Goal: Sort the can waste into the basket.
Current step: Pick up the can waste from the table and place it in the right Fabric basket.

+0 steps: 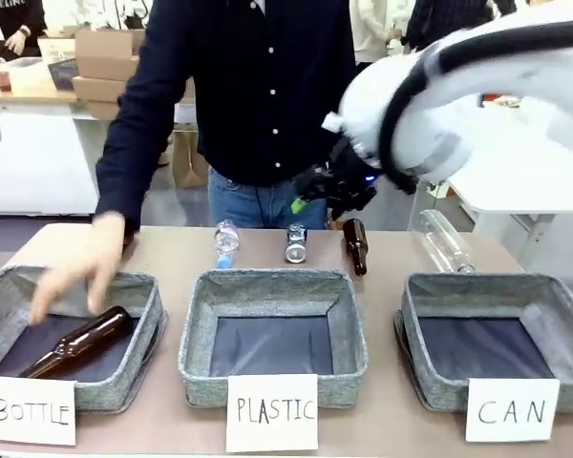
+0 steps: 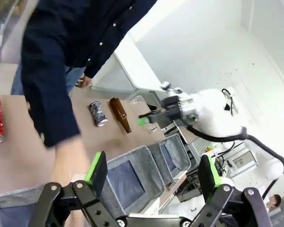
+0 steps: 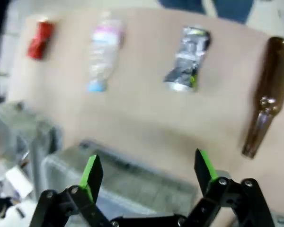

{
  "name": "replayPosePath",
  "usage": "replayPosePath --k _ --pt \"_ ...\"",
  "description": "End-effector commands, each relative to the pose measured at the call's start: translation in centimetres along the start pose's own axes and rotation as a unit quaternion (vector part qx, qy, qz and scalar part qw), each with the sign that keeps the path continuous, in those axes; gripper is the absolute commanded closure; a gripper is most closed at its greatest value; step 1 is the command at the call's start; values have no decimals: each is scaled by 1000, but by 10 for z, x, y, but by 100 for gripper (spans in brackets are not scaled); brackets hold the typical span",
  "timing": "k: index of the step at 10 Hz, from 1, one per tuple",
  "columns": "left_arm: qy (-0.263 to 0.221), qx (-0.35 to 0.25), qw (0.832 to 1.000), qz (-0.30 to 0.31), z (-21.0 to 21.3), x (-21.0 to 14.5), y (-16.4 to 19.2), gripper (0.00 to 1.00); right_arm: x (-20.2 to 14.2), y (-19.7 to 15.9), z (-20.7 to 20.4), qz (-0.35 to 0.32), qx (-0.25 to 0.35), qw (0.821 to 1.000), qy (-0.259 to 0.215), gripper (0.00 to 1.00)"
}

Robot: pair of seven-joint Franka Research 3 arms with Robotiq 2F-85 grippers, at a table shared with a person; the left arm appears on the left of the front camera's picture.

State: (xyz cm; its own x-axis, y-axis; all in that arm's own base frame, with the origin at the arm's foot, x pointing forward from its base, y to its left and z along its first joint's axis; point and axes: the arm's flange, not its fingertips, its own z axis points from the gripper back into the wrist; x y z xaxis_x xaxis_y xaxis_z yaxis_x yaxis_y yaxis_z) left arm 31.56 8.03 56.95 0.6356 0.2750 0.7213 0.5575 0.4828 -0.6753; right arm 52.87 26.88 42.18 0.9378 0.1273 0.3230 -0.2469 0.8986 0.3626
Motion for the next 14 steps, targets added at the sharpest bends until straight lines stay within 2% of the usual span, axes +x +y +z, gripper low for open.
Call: replayPosePath --k 1,2,3,4,5,6,10,14 --pt "-8 -10 1000 -13 -2 2 0 0 43 22 -27 -45 -66 997 -3 0" --pt "-8 -10 1000 -13 -2 2 0 0 40 24 -22 -42 -42 998 -8 0" --pt "-8 -10 1000 -13 -2 2 0 0 17 -7 -33 -23 -33 999 3 0" --pt "-8 -10 1000 -13 -2 2 0 0 17 -7 -33 -23 -33 999 3 0" --pt "-8 -10 1000 -13 -2 2 0 0 30 -2 -44 -35 -43 998 0 0" --pt "-8 -10 1000 -13 -2 2 0 0 43 4 -69 -67 -113 991 -4 0" --pt "-8 -10 1000 -13 -2 2 0 0 86 11 -134 -59 -128 990 23 0" --pt "-8 -10 1000 -13 -2 2 0 0 89 8 -163 -57 -172 983 37 0"
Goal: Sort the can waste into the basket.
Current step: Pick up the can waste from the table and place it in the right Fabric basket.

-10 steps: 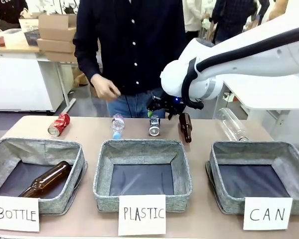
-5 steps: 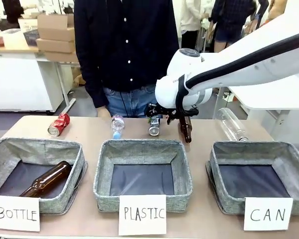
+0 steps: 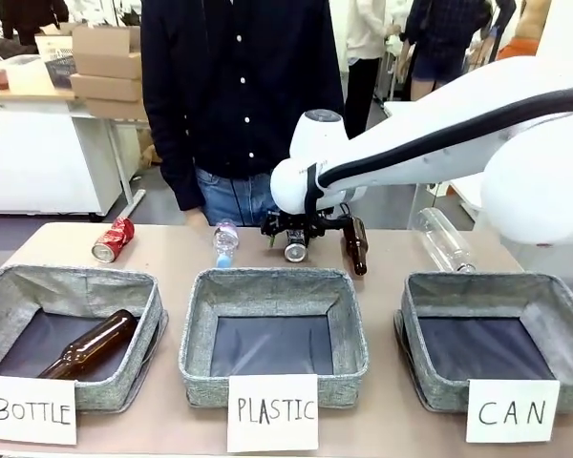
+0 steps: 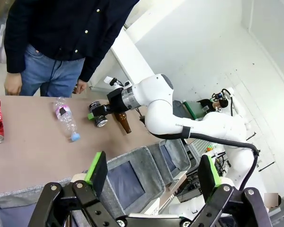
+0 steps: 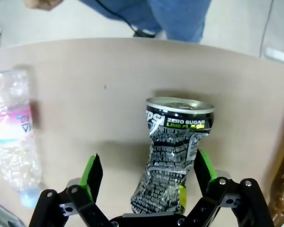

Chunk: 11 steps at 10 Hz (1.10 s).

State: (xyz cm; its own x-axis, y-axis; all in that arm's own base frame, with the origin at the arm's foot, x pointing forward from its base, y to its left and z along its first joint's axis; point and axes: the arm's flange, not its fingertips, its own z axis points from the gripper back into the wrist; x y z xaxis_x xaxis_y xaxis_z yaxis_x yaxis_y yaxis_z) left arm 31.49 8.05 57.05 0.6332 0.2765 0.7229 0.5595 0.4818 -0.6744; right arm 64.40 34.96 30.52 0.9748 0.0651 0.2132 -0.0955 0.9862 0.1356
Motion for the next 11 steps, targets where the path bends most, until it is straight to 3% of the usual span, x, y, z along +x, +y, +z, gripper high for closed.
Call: replayPosePath --k 1,2,3,4,5,7,8,9,11 --pt "-7 -9 1000 -12 -3 2 1 0 6 6 2 -12 -41 999 -9 0" --pt "-7 -9 1000 -12 -3 2 1 0 5 5 1 -11 -47 999 -13 0" --pt "-7 -9 1000 -12 -3 2 1 0 5 4 0 -14 -52 998 -19 42" --pt "-7 -9 1000 -12 -3 2 1 0 5 4 0 -10 -51 998 -17 60" --pt "-7 -9 1000 -12 -3 2 1 0 5 3 0 -10 -52 998 -18 100" --pt "-7 -9 1000 -12 -3 2 1 0 5 -1 -2 -12 -53 998 -23 100" --pt "-7 -9 1000 -12 -3 2 1 0 4 -3 -2 -12 -55 998 -23 86" --pt "-7 -9 1000 -12 -3 2 1 0 6 -6 -2 -15 -60 998 -20 96" --pt "-7 -9 1000 -12 -3 2 1 0 7 -9 -2 -20 -61 998 -20 100"
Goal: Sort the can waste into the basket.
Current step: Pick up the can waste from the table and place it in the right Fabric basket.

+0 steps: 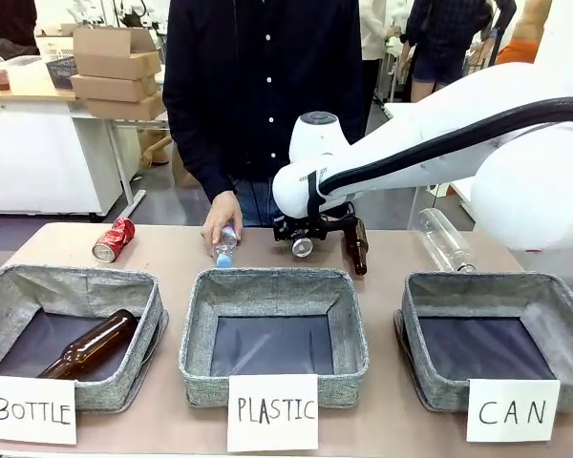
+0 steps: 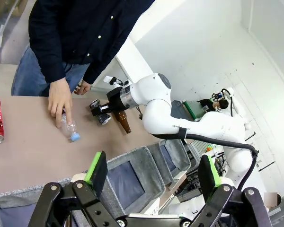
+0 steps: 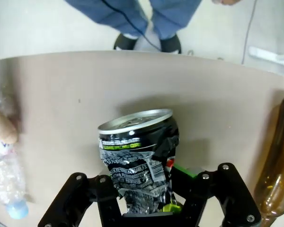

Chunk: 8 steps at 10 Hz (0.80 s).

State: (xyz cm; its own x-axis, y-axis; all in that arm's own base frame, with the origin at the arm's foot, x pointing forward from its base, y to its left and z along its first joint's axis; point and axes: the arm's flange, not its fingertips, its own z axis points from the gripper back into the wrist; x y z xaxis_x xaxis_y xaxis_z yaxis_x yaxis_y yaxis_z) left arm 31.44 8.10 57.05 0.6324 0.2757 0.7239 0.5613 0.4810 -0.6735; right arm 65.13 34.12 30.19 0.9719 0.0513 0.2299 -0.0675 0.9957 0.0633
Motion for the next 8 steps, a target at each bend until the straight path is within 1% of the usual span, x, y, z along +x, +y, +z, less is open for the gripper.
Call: replayPosePath --k 1,2,3,5,6,7,8 --pt "-7 -8 1000 -11 -3 2 1 0 0 -1 2 -17 -22 1000 -13 100" --pt "-7 -8 1000 -11 -3 2 1 0 -1 -4 7 -11 -16 1000 -3 100" --pt "-7 -8 1000 -11 -3 2 1 0 -6 -14 23 2 10 1000 0 100" --pt "-7 -8 1000 -11 -3 2 1 0 -31 -55 77 7 38 999 -2 100" --pt "-7 -8 1000 -11 -3 2 1 0 -52 -74 102 14 46 999 -3 100" --pt "-7 -8 1000 -11 -3 2 1 0 -80 -90 128 30 61 998 -1 100" --pt "-7 -8 1000 -11 -3 2 1 0 -119 -108 161 77 85 993 6 100"
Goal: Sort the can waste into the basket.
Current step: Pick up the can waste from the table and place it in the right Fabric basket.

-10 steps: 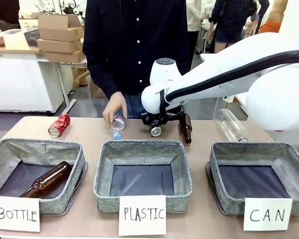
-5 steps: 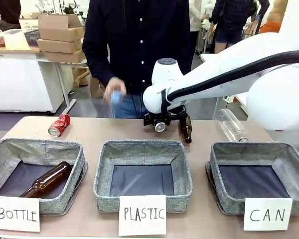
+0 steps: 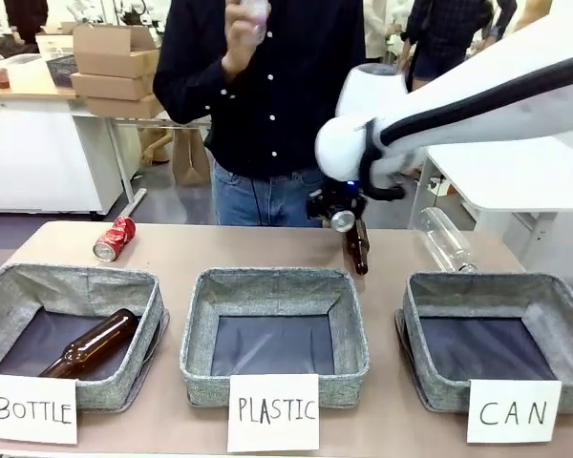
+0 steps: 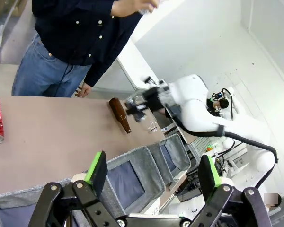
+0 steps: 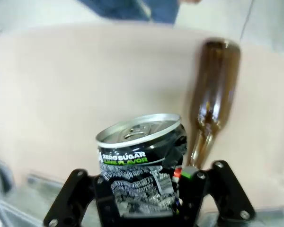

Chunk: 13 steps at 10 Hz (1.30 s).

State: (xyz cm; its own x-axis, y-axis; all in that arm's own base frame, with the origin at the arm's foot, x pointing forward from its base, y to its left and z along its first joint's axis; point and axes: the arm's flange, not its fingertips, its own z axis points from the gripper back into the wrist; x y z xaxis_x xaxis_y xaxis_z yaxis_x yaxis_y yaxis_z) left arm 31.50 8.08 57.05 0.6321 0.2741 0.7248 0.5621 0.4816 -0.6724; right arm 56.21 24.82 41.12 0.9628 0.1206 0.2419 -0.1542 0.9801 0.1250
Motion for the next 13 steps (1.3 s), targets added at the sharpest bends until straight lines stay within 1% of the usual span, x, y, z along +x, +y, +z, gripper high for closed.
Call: replayPosePath --k 1,2,3,4,5,6,7,8,12,13 --pt "-7 -8 1000 -11 -3 2 1 0 -91 -40 58 74 65 995 5 100" --pt "-7 -8 1000 -11 -3 2 1 0 -126 -64 85 80 66 995 -2 100" --pt "-7 -8 1000 -11 -3 2 1 0 -155 -92 107 57 33 998 -9 100" --pt "-7 -8 1000 -11 -3 2 1 0 -183 -125 126 64 5 998 2 100" --pt "-7 -8 1000 -11 -3 2 1 0 -197 -154 134 50 -10 999 9 100" --pt "-7 -8 1000 -11 -3 2 1 0 -205 -170 133 32 -29 999 28 100" --pt "-7 -8 1000 -11 -3 2 1 0 -209 -177 127 43 -36 997 54 100" --pt "-7 -8 1000 -11 -3 2 1 0 -212 -180 122 44 -35 996 66 100" --pt "-7 -8 1000 -11 -3 2 1 0 -210 -183 113 34 -33 996 75 100" --pt "-7 -8 1000 -11 -3 2 1 0 -211 -182 114 33 -34 996 76 56"
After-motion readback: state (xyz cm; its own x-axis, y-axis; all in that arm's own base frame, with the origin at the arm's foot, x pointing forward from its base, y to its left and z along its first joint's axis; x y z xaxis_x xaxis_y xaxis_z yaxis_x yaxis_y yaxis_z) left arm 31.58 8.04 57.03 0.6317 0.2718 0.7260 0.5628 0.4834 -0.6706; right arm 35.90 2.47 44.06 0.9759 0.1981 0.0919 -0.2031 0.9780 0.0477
